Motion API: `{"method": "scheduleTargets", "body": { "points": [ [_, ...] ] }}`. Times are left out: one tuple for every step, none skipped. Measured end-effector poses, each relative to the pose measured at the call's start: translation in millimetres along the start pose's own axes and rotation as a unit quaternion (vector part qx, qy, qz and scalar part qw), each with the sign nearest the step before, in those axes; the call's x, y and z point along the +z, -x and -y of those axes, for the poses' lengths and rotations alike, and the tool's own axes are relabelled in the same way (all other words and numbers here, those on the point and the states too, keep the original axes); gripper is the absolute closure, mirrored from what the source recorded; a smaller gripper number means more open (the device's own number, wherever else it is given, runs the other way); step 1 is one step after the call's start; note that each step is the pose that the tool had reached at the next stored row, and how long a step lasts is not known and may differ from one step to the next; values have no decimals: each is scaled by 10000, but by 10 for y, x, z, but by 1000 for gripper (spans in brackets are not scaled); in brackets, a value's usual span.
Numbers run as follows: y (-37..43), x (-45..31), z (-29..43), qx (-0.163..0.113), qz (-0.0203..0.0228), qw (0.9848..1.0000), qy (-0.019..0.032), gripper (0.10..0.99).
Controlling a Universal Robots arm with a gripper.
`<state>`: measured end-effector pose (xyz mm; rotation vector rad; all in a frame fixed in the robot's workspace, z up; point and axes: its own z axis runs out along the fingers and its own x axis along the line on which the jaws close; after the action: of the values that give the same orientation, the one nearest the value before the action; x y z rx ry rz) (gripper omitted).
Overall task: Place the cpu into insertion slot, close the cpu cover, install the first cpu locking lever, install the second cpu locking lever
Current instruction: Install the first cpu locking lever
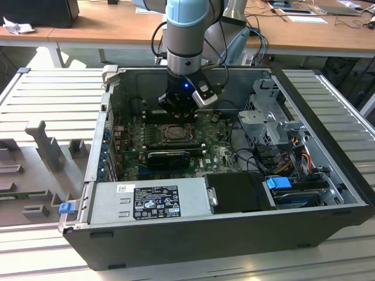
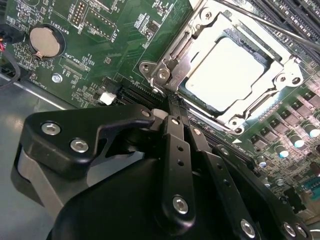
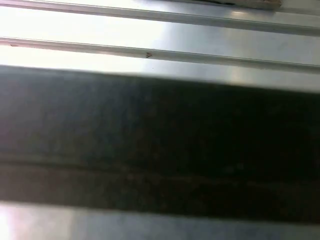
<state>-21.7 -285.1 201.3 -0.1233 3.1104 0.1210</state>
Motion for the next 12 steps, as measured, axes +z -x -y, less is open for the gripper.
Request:
{"method": "scheduleTargets", "body": {
  "points": [
    [0, 0, 0, 1, 2, 10000, 18, 980],
    [0, -2, -1, 1, 3, 10000, 27, 980],
    [2, -24, -3, 1, 4, 10000, 29, 980],
    [2, -45, -4, 1, 3, 10000, 27, 980],
    [3, -74, -6, 1, 3, 10000, 27, 980],
    [4, -119, -10, 1, 3, 10000, 25, 980],
    [5, -147, -12, 1, 2, 10000, 24, 980],
    [5, -158, -13, 1, 2, 10000, 22, 980],
    [5, -157, -12, 0, 3, 10000, 24, 980],
    [5, -159, -5, 0, 3, 10000, 23, 980],
    [4, -160, 7, 0, 2, 10000, 23, 980],
    [3, -161, 22, 0, 2, 10000, 23, 980]
  ]
}}
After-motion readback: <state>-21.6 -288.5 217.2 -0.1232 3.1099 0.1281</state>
